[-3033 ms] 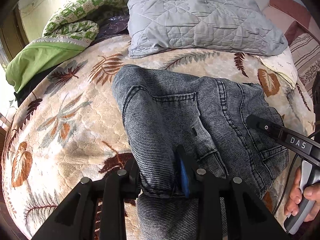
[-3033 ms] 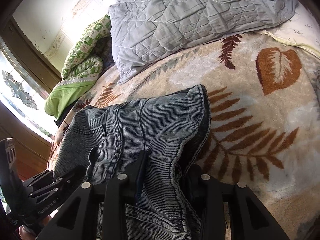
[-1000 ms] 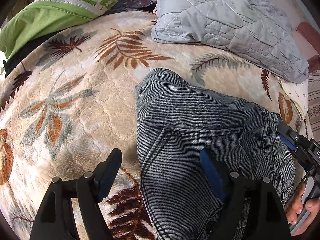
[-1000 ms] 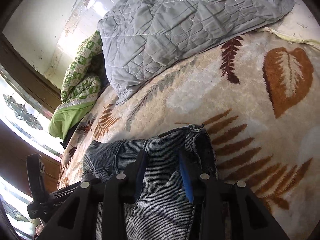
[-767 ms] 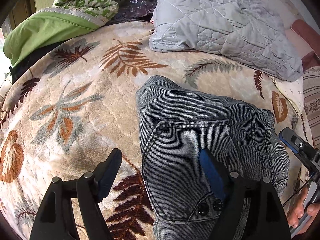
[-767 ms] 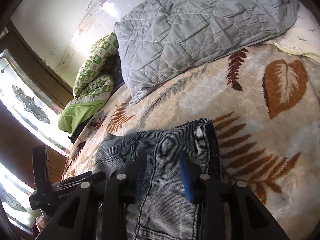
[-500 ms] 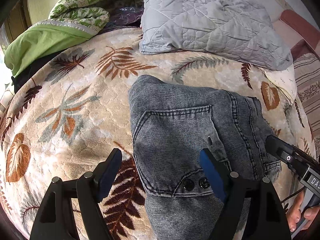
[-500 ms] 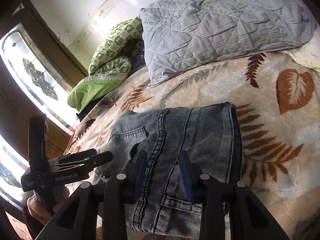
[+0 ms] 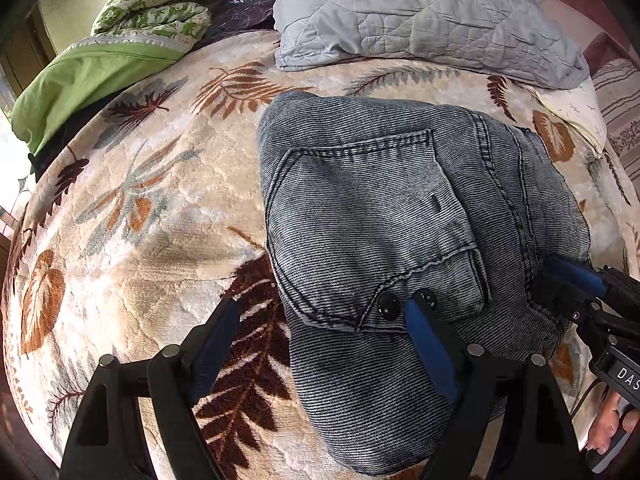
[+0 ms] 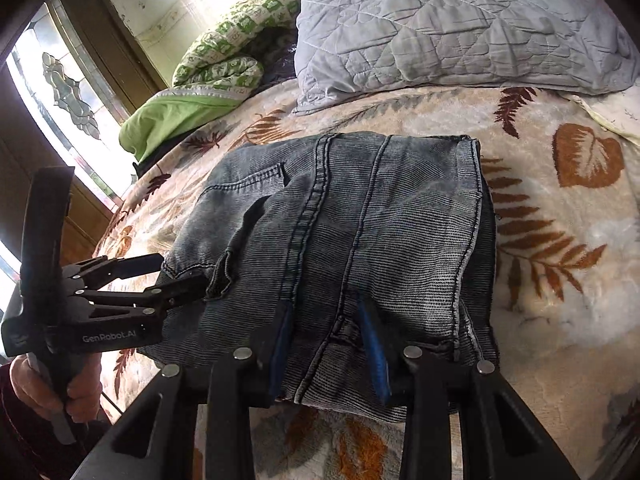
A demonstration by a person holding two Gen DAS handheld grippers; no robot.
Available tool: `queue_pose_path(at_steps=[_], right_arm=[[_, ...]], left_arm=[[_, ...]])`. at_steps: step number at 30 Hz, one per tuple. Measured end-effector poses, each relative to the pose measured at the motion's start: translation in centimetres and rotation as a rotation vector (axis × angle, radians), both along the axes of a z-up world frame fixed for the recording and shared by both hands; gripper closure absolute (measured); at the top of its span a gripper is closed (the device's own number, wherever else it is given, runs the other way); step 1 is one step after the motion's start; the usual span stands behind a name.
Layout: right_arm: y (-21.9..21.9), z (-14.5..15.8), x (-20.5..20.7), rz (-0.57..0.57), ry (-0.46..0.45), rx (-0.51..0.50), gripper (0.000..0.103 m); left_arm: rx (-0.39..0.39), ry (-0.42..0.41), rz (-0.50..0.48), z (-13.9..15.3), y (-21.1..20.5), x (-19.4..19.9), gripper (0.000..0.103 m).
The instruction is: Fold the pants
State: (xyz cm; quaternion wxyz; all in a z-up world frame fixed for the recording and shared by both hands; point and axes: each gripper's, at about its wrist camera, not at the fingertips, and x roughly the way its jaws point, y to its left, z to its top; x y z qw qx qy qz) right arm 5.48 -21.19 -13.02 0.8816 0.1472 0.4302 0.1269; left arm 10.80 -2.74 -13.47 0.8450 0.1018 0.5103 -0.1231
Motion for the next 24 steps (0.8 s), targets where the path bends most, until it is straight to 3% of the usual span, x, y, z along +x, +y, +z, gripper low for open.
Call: queue_pose_path(at_steps=[2,5,9,14,24], right_arm=[[0.5,0.0,-0.1,-0.004,-0.012,-0.035,0.065],[0.9,0.1,-0.3,-0.016,-0.020,-0.060,0.065],[0.7,1.1,-1.0,-0.036,-0.015,-0.019,0.064],[1.3,2.9,-2.3,-0.008,-0.077,-0.026,0.064],[1.6,3.7,-2.8,0.006,-0.100,-0.057,0.064]], left_arm=[[0.052,-0.046,-0.015,-0.3,-0.5,-0.5,0.011],[0.070,-0.057,-0.021,0.2,-0.6,-0.9,0.011],[0.067,-0.055,-0.011,1.3,0.1,-2.0,0.011],[0.033,-0.093,-0.040,3.3,1.0,-4.2,0.011],[0.087,-0.115,-0.094,1.1,0.6,-6.1,0.011]])
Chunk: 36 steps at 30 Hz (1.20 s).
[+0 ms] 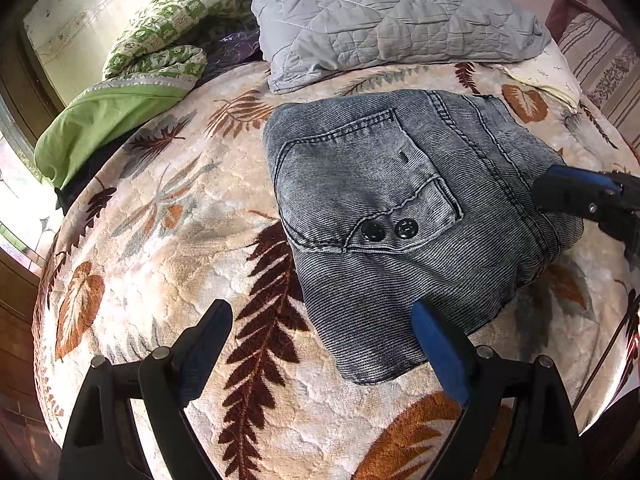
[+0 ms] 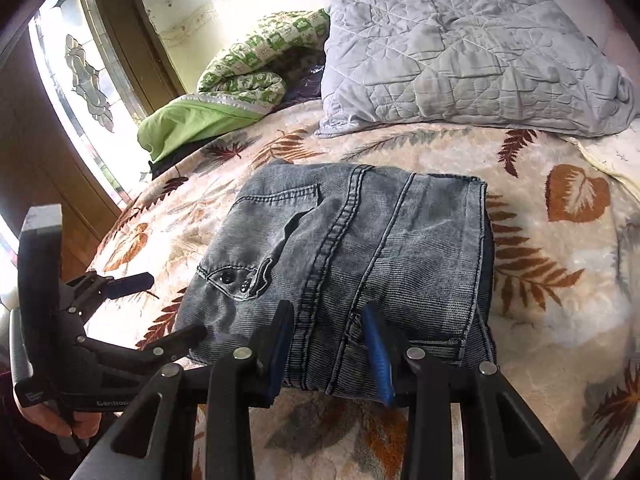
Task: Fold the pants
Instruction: 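Release the folded jeans and lift both grippers away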
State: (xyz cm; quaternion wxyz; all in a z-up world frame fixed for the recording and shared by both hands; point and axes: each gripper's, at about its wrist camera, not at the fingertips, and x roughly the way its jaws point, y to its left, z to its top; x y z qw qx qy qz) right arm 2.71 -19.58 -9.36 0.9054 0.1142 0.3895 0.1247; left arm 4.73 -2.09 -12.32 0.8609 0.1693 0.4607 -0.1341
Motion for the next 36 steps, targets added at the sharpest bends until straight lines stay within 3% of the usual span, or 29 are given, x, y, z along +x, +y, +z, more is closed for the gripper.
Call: queue_pose_path(at_steps=[3,6,9,12,20,23,31,36], right_arm=[[-0.5,1.1,-0.3,-0.009,-0.048,0.043,0.064],[0.1,0.9,-0.2,0.036,-0.032,0.074,0.064],[1.6,-0.4,0.4,0.056,0.027,-0.007,0.064],[1.8,-2.1,1.0,0.051,0.094,-0.018,0.063],[2.2,-3.4,1.4,0.036,0.109,-0.058,0.065],[2.0,-3.6,1.4,0.033,0.110,-0.039,0.064],[2.0,-3.9,1.3,0.015,0.099,-0.026,0.064],[0.9,-3.9,1.2,-0.012,0.104,0.072,0.065]], left_arm=[[-0.004,0.008,0.002,-0.3,-0.1,0.2,0.011],[-0.008,0.011,0.007,-0.4,-0.1,0.3,0.011],[-0.003,0.004,0.005,-0.5,-0.2,0.2,0.011],[-0.004,-0.002,-0.001,-0.7,-0.3,0.2,0.011],[-0.022,-0.023,-0.010,-1.5,0.1,0.2,0.005],[-0.023,-0.029,0.005,-1.8,0.2,0.4,0.000],[-0.003,-0.066,-0.011,-2.3,-0.2,0.3,0.000],[-0.022,-0.060,0.003,-2.2,0.1,0.4,0.000]])
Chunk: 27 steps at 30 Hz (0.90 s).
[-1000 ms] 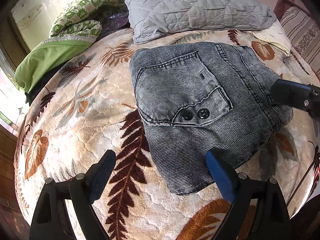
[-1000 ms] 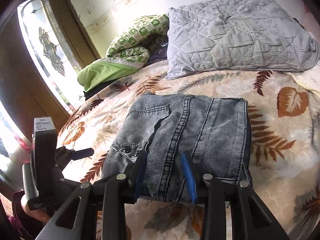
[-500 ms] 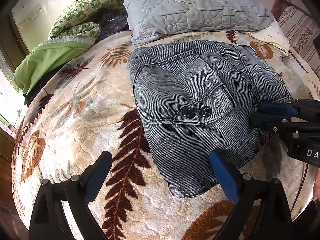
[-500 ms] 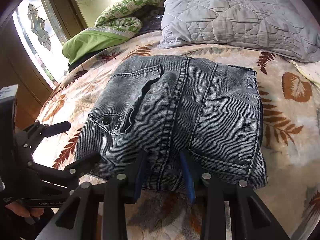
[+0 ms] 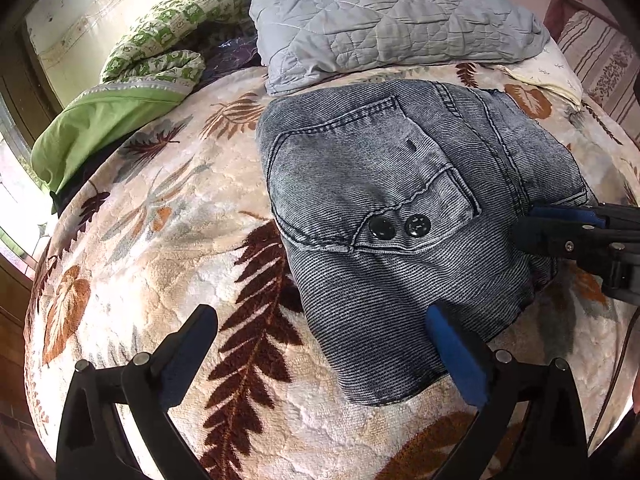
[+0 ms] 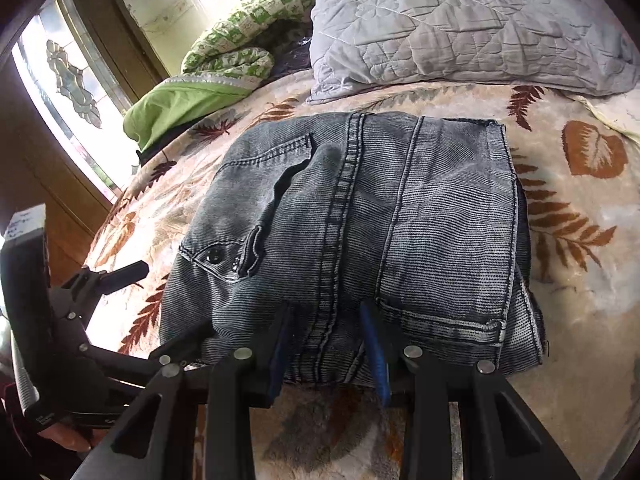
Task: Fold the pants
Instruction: 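Release the folded jeans and lift both grippers away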
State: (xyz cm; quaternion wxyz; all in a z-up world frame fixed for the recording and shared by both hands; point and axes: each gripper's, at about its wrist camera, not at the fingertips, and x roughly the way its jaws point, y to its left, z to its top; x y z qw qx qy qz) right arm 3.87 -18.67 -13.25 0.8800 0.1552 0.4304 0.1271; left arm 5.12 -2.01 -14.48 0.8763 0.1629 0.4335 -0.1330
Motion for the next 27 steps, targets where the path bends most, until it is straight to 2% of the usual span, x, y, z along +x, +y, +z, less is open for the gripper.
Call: queue_pose_path(at_steps=[3,5,7,10,11,12,16,19,24,27], right_arm=[[-1.2,0.6,-0.7,-0.039,0.016,0.104,0.065],[-1.9,1.4,-1.9,-0.078,0.003,0.128,0.065],[-2.1,2.8,-3.3,-0.114,-0.031,0.081,0.065],[-2.3,5.1,-5.7,-0.142,-0.130,0.002,0.064],[-2.4,5.9,-6.4,-0.147,-0.164,-0.016,0.057],[-2.7,6.6,-7.1,-0.156,-0.196,-0.025,0.045],[-3.7,8.3,-8.9,-0.199,-0.289,-0.035,0.042],[-4.2,8.4,-8.9,-0.216,-0.291,-0.016,0.042],[-3.7,8.1,-8.6,-0.213,-0.283,-0.053,0.042],[-3.5,7.9,-8.4,-0.211,-0.276,-0.048,0.042]], left_arm=[[-0.017,-0.001,0.032,0.5,0.2,-0.1,0.000],[-0.004,-0.019,0.040,1.3,0.1,-0.3,0.000],[0.005,-0.069,0.046,2.6,0.0,-1.0,0.000],[-0.049,-0.179,0.043,5.6,0.1,-2.7,0.000],[-0.065,-0.219,0.041,6.5,0.2,-3.4,0.000],[-0.076,-0.259,0.041,7.5,0.2,-4.0,0.000],[-0.108,-0.398,0.044,10.5,0.3,-6.2,0.000],[-0.118,-0.450,0.031,11.9,0.1,-7.2,0.000],[-0.102,-0.543,0.027,13.4,-0.2,-9.0,0.000],[-0.133,-0.536,0.018,14.0,0.1,-9.3,0.000]])
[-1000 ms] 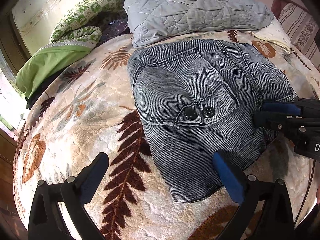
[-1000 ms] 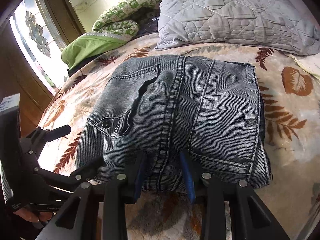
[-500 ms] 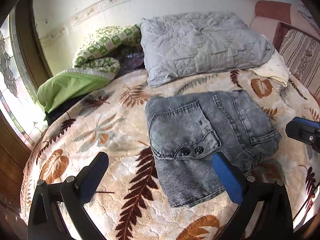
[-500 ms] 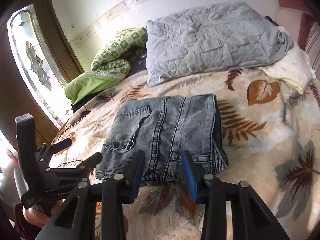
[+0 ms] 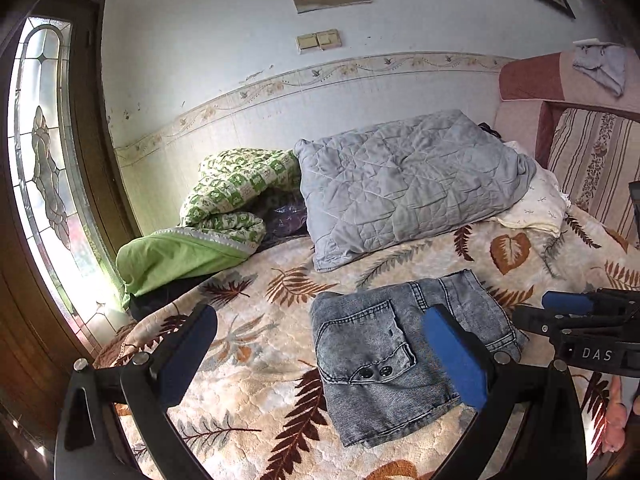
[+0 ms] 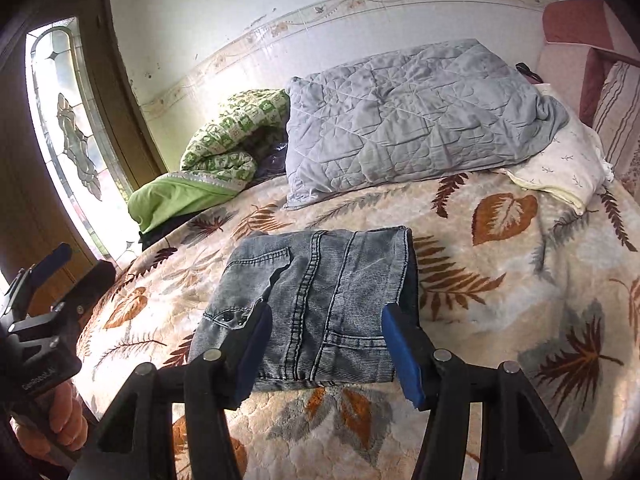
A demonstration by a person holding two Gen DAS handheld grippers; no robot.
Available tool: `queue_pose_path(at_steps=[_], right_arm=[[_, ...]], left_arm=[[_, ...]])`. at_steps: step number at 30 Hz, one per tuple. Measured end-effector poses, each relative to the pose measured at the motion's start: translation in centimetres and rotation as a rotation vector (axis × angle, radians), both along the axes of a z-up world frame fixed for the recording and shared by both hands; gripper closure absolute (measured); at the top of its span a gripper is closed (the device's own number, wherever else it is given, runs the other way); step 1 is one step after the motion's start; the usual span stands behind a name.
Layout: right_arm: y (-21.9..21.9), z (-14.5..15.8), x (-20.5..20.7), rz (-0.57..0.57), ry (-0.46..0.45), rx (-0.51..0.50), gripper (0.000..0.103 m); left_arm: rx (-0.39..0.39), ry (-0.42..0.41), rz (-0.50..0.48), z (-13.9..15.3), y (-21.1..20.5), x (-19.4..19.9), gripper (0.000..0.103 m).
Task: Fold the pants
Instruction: 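Release the folded jeans and lift both grippers away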
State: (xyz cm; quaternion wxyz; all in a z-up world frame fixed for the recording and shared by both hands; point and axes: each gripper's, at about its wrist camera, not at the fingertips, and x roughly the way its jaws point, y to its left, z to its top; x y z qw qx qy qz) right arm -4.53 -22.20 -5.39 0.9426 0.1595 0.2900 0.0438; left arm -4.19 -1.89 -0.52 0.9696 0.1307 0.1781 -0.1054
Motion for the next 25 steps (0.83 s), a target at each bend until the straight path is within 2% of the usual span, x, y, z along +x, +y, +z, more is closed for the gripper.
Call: queue_pose_path(at_steps=[4,11,15,21,25], right_arm=[[0.3,-0.3,0.3,0.005,0.010,-0.007,0.042],[0.9,-0.6,0.6,0.022,0.023,-0.015,0.042],[1.2,-0.5,0.6,0.030,0.020,-0.020,0.042],[1.2,-0.5,0.4,0.030,0.016,-0.014,0.042],[0.8,-0.4,0.4,0.020,0.011,-0.001,0.042]], left_arm=[[-0.057,0.046,-0.028,0.4,0.6,0.0,0.000],[-0.084,0.079,-0.064,0.4,0.6,-0.1,0.000],[-0.054,0.059,-0.057,0.3,0.2,-0.4,0.000],[-0.071,0.009,-0.082,0.7,0.2,-1.2,0.000],[-0.053,-0.011,-0.092,0.6,-0.1,-1.5,0.000]])
